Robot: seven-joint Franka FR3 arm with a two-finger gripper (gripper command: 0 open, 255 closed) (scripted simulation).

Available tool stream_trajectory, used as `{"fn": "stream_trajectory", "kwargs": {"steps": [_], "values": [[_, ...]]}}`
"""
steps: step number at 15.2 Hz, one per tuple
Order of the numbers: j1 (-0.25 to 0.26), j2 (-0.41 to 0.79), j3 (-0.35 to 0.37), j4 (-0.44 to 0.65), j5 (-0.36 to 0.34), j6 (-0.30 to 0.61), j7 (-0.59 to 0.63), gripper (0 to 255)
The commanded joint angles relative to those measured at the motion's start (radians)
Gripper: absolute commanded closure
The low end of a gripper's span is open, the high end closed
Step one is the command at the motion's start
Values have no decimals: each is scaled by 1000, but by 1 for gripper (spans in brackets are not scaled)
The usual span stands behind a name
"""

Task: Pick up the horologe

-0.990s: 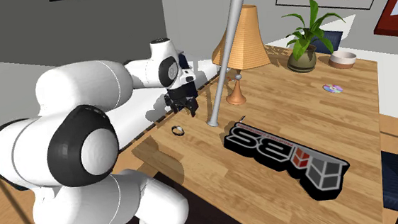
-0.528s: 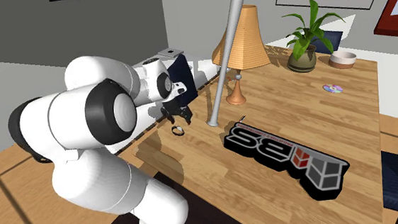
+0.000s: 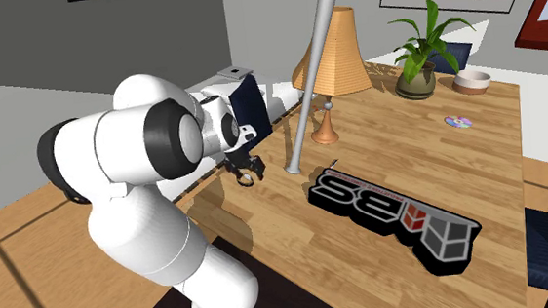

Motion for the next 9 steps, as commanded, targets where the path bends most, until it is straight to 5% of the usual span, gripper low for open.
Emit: {"fn": "stream_trajectory", "kwargs": {"steps": [1,2,3,9], "values": [[-2,9,6,-10,-8,17,12,0],[-2,9,6,-10,-8,17,12,0],[-2,8,5,-11,-8,18,11,255],[-2,8,5,-11,-7,17,11,255]]}}
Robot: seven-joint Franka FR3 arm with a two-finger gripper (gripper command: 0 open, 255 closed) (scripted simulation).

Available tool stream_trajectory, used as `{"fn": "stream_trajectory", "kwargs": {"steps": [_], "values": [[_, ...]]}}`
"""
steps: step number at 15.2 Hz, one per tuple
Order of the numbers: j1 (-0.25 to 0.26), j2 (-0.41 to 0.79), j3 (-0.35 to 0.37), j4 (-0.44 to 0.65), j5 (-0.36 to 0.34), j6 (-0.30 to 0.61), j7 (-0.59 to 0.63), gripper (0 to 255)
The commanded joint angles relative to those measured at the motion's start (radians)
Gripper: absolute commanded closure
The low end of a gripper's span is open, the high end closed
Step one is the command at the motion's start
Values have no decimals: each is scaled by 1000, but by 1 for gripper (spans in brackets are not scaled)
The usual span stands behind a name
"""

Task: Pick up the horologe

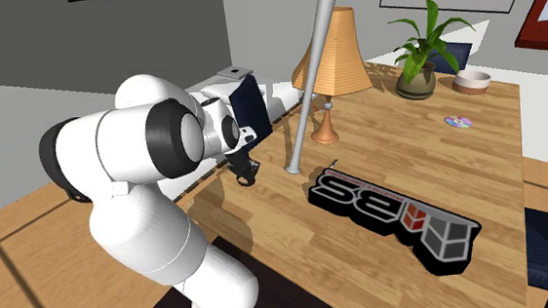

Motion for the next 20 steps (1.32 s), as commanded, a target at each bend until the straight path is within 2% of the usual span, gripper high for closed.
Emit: {"fn": "stream_trajectory", "kwargs": {"steps": [1,3,18,20], "values": [[0,1,0,0,0,1,0,255],[0,1,1,0,0,1,1,255],[41,-126,-57,105,87,-211,-109,255],[42,-127,-57,107,87,-213,-110,255]]}}
